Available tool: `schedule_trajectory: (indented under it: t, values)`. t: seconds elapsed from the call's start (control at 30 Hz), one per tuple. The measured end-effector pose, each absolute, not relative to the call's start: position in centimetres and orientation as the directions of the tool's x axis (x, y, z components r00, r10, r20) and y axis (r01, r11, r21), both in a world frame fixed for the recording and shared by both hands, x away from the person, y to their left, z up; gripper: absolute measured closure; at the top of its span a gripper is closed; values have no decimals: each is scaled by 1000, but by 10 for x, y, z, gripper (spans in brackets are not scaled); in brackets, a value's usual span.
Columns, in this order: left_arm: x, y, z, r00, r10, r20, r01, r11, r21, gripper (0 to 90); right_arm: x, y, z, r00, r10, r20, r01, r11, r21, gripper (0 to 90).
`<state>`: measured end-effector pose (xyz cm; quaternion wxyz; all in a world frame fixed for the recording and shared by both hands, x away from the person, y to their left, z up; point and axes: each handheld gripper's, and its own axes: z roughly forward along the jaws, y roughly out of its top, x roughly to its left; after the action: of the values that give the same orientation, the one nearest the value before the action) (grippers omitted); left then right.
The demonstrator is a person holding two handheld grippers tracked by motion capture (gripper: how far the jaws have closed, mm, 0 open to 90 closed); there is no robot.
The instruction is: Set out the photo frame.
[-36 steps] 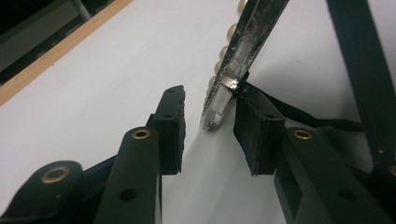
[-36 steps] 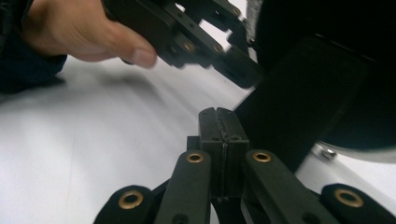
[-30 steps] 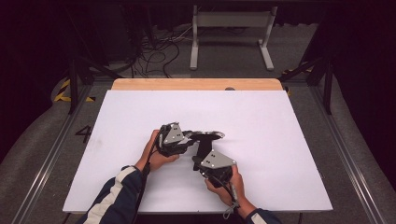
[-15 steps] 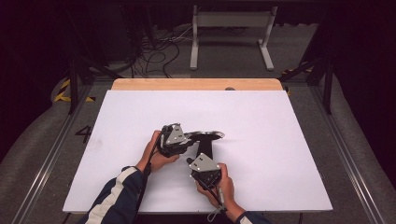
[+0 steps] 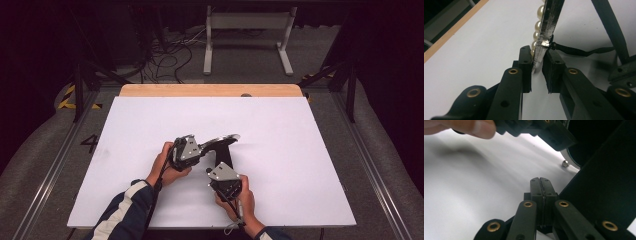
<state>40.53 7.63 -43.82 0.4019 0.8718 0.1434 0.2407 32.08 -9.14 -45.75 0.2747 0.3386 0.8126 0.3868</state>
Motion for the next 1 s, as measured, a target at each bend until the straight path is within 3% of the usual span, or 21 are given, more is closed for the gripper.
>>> schedule_trajectory:
  t: [0.1, 0.63, 0.87, 1.0]
  values:
    - [402, 76, -436, 835, 437, 336, 41, -656, 753, 793, 320, -95, -459, -615, 768, -177, 350, 468, 812, 900]
    - [401, 75, -438, 842, 432, 323, 37, -644, 764, 791, 326, -117, -458, -600, 792, -110, 403, 419, 814, 900]
    - [406, 74, -442, 838, 453, 306, 56, -627, 777, 699, 328, -123, -458, -601, 793, -95, 410, 408, 816, 900]
    - [408, 72, -446, 843, 446, 301, 58, -631, 774, 717, 328, -123, -458, -600, 793, -103, 407, 413, 815, 900]
